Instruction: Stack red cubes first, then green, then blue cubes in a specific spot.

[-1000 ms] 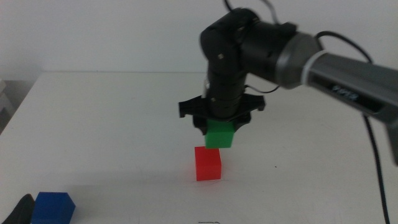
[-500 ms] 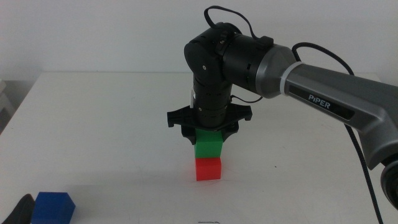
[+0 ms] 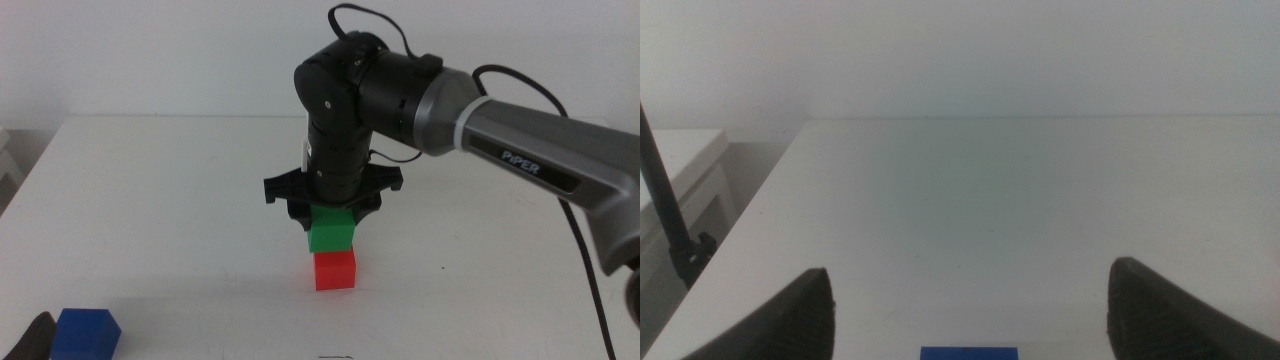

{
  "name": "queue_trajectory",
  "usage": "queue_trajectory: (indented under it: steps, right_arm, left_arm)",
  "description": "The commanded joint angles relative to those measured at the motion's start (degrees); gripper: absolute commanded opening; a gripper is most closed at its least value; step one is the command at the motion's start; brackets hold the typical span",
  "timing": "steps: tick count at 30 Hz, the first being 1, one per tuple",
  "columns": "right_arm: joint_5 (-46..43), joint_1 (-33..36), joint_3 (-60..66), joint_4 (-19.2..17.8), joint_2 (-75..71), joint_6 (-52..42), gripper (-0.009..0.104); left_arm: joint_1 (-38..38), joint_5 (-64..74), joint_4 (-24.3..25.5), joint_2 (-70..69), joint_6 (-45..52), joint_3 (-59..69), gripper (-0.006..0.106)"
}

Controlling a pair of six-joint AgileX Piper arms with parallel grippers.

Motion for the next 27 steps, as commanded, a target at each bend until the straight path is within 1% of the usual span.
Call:
queue_trajectory:
  steps: [1,5,9,12,21,27]
  right_arm:
    - [4.38,0.43,-1.85,-2.61,-5.55,-0.32,-0.001]
    - [4.38,1.37,-0.69,-4.17,-6.49,0.54,-0.001]
    - [4.33,1.30,2.88,-4.26,-6.55,1.80,-0.001]
    - [4.26,1.30,3.02,-4.79,-6.55,2.00,-0.001]
    - [4.15,1.68,3.02,-4.09,-6.37,3.15,-0.001]
    - [3.78,1.79,3.02,-4.81,-4.79,3.70,-0.001]
  left_arm:
    - [-0.18,-4.42,-0.65,-1.12,-0.10,-0.22,0.094]
    - [-0.18,-4.42,-0.65,-1.12,-0.10,-0.22,0.094]
    - [-0.18,-4.42,-0.65,-1.12,-0.10,-0.22,0.094]
    - [-0.18,-4.42,-0.65,-1.12,-0.10,-0.22,0.094]
    - [-0.18,-4.42,-0.65,-1.12,-0.10,-0.22,0.094]
    - [-0.18,-4.42,-0.65,-1.12,-0.10,-0.22,0.094]
